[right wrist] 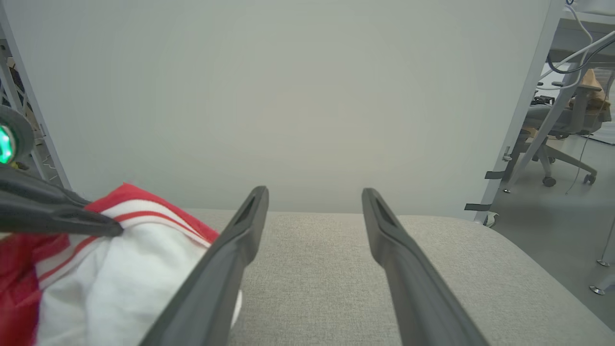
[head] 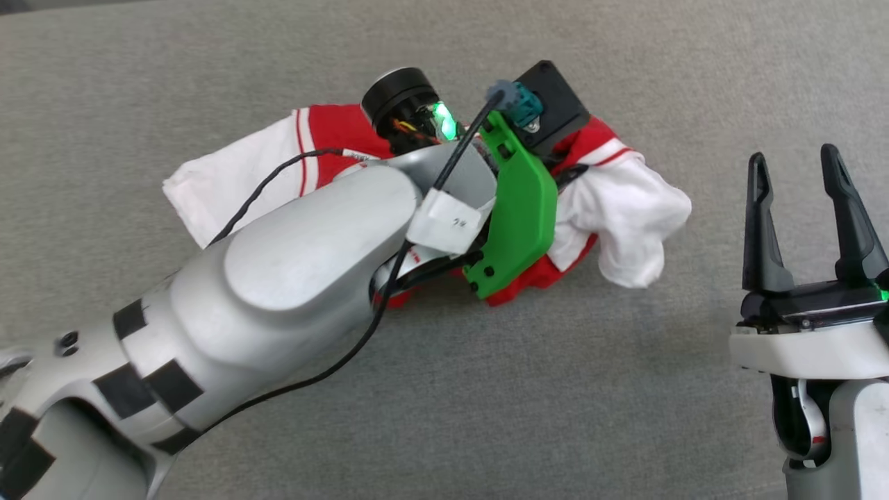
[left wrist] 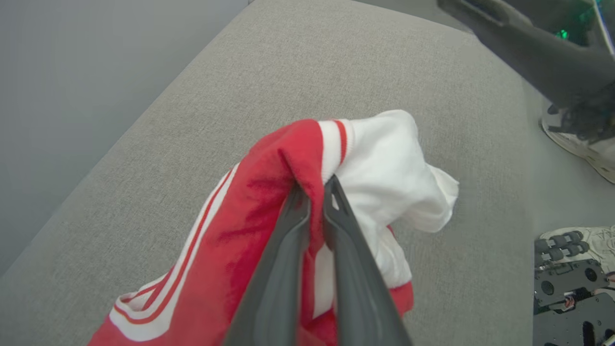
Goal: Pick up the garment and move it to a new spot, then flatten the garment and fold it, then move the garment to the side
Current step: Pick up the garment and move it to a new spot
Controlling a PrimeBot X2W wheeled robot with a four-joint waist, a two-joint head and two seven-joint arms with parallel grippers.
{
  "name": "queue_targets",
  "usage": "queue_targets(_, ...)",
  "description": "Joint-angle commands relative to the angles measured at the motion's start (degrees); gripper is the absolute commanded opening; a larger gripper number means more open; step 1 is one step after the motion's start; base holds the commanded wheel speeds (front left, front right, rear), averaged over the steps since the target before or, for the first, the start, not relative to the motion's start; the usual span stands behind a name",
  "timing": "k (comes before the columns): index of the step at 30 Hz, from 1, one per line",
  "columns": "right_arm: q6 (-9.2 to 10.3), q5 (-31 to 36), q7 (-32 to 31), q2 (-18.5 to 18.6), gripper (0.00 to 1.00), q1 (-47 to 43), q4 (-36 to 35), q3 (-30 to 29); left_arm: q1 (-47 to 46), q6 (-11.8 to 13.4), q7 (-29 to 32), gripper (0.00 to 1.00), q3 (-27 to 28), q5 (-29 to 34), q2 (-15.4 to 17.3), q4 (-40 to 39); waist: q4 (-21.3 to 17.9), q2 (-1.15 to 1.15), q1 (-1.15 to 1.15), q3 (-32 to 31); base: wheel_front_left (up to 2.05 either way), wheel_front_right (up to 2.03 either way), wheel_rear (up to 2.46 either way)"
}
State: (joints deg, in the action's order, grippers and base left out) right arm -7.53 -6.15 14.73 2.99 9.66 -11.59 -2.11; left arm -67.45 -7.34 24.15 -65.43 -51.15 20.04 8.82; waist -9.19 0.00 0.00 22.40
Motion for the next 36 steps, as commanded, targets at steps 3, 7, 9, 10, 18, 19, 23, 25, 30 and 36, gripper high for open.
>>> queue_targets(3,0.04,-1.2,0.3,-0.1,1.0,1.8,-0.6,-0.3,-2.7,-0.1,-4.9,0.0,-3.0,0.5,-2.3,7.4,-4.4,0.0,0.0,5.1,0.0,0.0,0.0)
queue_targets(7,0.04,-1.7,0.3,-0.1,1.0,2.3,-0.7,-0.3,-2.2,-0.1,-9.7,0.0,-5.7,-0.2,-5.0,15.7,-4.7,0.0,0.0,6.3,0.0,0.0,0.0)
queue_targets(9,0.04,-1.9,0.3,-0.1,1.0,2.4,-0.6,-0.3,-1.4,-0.1,-11.0,0.0,-6.8,-0.1,-6.0,19.0,-4.7,0.0,0.0,6.6,0.0,0.0,0.0)
queue_targets(10,0.04,-1.9,0.3,-0.1,1.0,2.5,-0.6,-0.2,-0.7,-0.1,-10.9,0.0,-7.2,0.0,-6.5,20.6,-4.7,0.0,0.0,6.8,0.0,0.0,0.0)
queue_targets(18,0.04,-1.8,0.3,-0.1,1.0,2.7,0.1,-0.2,3.6,-0.1,-10.9,0.27,-7.9,3.2,-9.0,23.6,-4.1,0.0,0.0,5.9,0.0,0.0,0.0)
queue_targets(19,0.04,-1.7,0.3,-0.1,1.0,2.6,0.2,-0.2,3.4,-0.1,-12.3,1.0,-7.9,4.0,-9.2,23.9,-3.9,0.0,0.0,5.6,0.0,0.0,0.0)
queue_targets(23,0.04,-1.3,0.3,-0.1,1.0,1.6,0.5,-0.5,2.1,-0.1,-20.1,1.0,-7.9,5.9,-10.2,25.2,-2.8,0.0,0.0,3.1,0.0,0.0,0.0)
queue_targets(25,0.04,-1.1,0.3,-0.1,1.0,0.8,0.7,-0.6,1.7,-0.1,-24.5,1.0,-7.7,6.2,-10.5,26.1,-2.2,0.0,0.0,1.5,0.0,0.0,0.0)
queue_targets(30,0.04,-0.5,0.3,-0.1,1.0,-1.6,1.0,-1.0,3.1,3.4,-35.8,1.0,-4.8,8.0,-10.7,26.6,0.1,0.0,0.0,-3.0,0.0,0.0,0.0)
queue_targets(36,0.04,0.1,0.3,-0.1,1.0,-3.9,1.3,-1.0,8.6,12.8,-39.1,1.0,1.8,11.0,-6.4,22.2,2.9,0.0,0.0,-7.4,0.0,0.0,0.0)
